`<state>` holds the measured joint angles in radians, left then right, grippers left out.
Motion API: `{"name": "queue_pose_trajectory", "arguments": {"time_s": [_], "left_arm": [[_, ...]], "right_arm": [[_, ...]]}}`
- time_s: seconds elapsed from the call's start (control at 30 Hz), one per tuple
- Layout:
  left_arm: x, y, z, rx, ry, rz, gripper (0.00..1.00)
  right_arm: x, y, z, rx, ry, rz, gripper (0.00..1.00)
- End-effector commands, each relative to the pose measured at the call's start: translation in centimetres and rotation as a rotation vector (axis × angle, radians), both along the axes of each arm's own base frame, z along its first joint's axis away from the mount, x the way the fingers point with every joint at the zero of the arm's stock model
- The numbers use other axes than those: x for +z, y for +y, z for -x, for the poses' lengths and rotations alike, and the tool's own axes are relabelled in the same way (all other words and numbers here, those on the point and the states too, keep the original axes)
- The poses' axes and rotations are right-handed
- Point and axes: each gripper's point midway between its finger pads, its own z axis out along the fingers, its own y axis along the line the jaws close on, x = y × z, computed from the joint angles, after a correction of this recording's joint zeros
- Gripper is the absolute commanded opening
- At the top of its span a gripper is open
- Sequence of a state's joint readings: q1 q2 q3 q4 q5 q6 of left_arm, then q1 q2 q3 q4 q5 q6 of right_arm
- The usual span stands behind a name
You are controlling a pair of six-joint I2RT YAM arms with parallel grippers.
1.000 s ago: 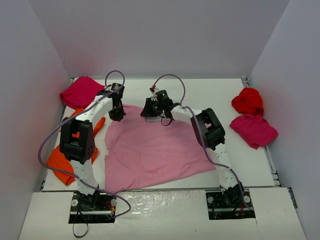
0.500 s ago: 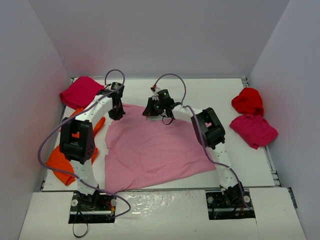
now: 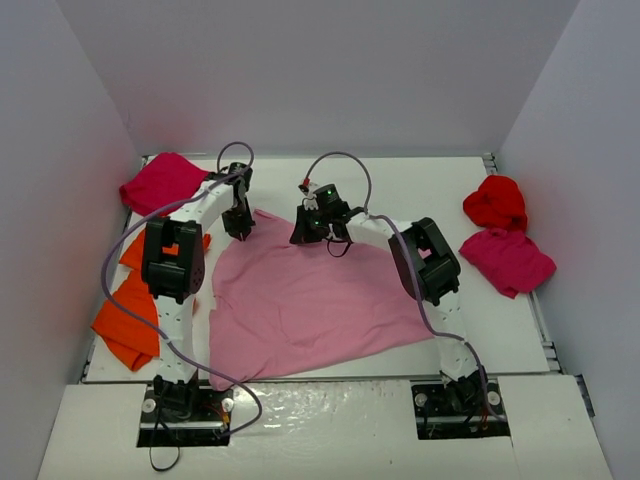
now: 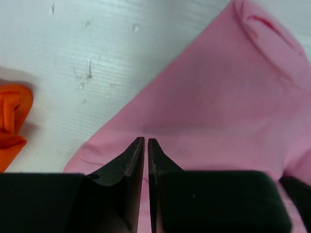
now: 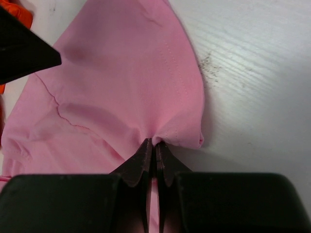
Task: Fold and stack the t-shirts
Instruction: Fold the tshirt
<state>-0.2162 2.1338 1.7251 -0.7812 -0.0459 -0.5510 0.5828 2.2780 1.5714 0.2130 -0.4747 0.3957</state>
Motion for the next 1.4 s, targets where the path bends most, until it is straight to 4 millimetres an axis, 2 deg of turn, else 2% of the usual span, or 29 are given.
{"name": "queue_pose_trajectory", "arguments": {"time_s": [0.0, 0.1, 0.33, 0.4, 0.47, 0.63, 0.73, 0.93, 1.03, 1.2, 1.37], "left_arm": [[2.9, 0.0, -2.1, 0.002, -0.057, 0.054, 0.07], [2.7, 0.0, -3.0, -0.002, -0.038, 0.082, 0.12], [2.3, 0.3, -4.1, -0.024, -0.021, 0.110, 0.33], [1.7, 0.3, -4.1, -0.027, -0.001, 0.132, 0.38], [1.1, 0.3, -4.2, -0.014, 0.021, 0.211, 0.38], [-1.0, -0.6, -4.5, 0.036, 0.067, 0.542, 0.41], [-1.8, 0.1, -4.7, 0.088, 0.092, 0.700, 0.42], [-4.1, -0.2, -3.3, 0.121, 0.192, 0.839, 0.46], [-5.2, -0.3, -2.3, 0.130, 0.233, 0.829, 0.47], [-6.7, 0.8, -0.2, 0.148, 0.311, 0.735, 0.49], [-7.6, 0.7, 0.4, 0.156, 0.342, 0.732, 0.49]], "right_arm": [[6.2, 1.3, 0.0, 0.038, -0.125, -0.048, 0.00], [5.5, 1.2, -0.1, 0.041, -0.115, -0.037, 0.00], [4.4, 1.2, 0.0, 0.046, -0.100, -0.026, 0.00], [4.3, 1.2, 0.0, 0.049, -0.099, -0.025, 0.00], [4.2, 1.3, 0.0, 0.050, -0.097, -0.025, 0.00], [4.1, 1.2, 0.2, 0.055, -0.095, -0.025, 0.00], [4.1, 1.2, 0.3, 0.061, -0.096, -0.021, 0.00], [3.9, 1.2, 0.3, 0.062, -0.093, -0.019, 0.00], [3.8, 1.3, 0.3, 0.064, -0.088, -0.022, 0.00], [3.7, 1.4, 0.4, 0.065, -0.085, -0.024, 0.00], [3.6, 1.5, 0.4, 0.064, -0.075, -0.036, 0.00]]}}
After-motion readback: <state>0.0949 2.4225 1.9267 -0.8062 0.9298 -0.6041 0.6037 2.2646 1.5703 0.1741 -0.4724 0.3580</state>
